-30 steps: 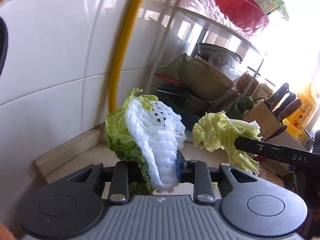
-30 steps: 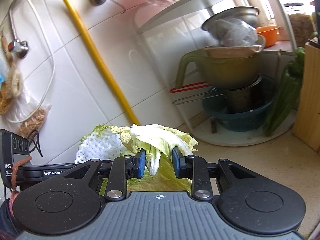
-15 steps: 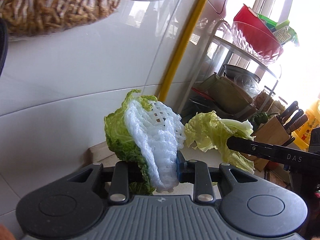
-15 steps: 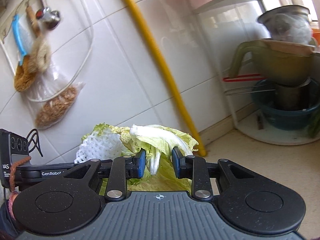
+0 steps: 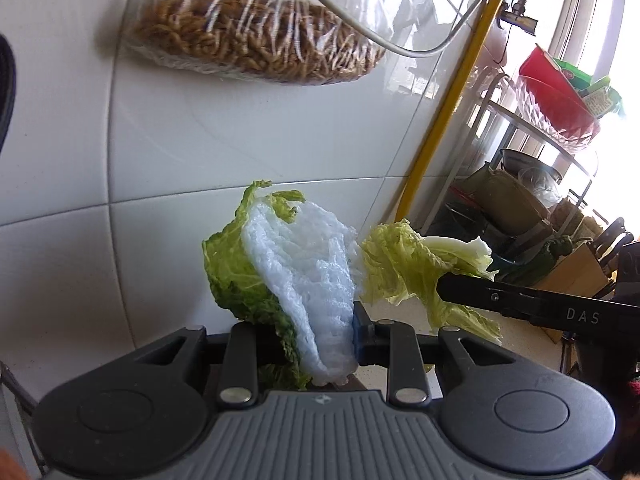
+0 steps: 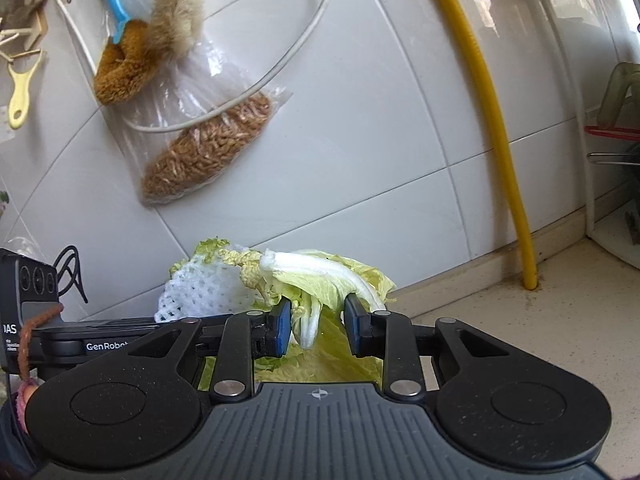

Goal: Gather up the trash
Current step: 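Carry the cabbage leaves and foam net down over the trash bin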

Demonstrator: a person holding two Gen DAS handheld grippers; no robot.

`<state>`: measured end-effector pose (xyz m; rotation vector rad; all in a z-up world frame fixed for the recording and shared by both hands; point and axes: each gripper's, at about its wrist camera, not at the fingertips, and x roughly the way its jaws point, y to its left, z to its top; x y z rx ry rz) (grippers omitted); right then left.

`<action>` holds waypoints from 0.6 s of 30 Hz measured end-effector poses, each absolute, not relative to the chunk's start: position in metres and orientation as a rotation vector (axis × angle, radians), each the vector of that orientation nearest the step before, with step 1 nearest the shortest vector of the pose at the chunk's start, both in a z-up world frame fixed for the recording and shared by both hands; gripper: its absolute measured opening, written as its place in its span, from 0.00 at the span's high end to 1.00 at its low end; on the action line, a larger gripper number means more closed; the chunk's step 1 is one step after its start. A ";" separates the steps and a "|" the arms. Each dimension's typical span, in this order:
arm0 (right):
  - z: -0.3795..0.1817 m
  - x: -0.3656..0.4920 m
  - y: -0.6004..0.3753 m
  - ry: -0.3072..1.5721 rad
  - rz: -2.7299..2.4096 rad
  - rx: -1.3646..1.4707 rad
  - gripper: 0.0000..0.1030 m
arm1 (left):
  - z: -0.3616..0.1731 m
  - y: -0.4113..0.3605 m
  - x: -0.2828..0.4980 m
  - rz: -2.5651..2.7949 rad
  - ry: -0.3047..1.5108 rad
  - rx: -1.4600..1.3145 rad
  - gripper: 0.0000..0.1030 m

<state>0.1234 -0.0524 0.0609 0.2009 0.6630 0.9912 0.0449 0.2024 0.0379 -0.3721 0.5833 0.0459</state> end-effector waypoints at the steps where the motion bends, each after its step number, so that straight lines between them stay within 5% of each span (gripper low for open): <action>1: 0.060 0.120 -0.047 0.669 1.001 0.196 0.65 | 0.037 0.205 0.042 0.050 0.586 -0.375 0.76; 18: 0.046 0.081 -0.010 0.724 1.023 0.170 0.65 | 0.025 0.220 0.012 0.051 0.614 -0.370 0.76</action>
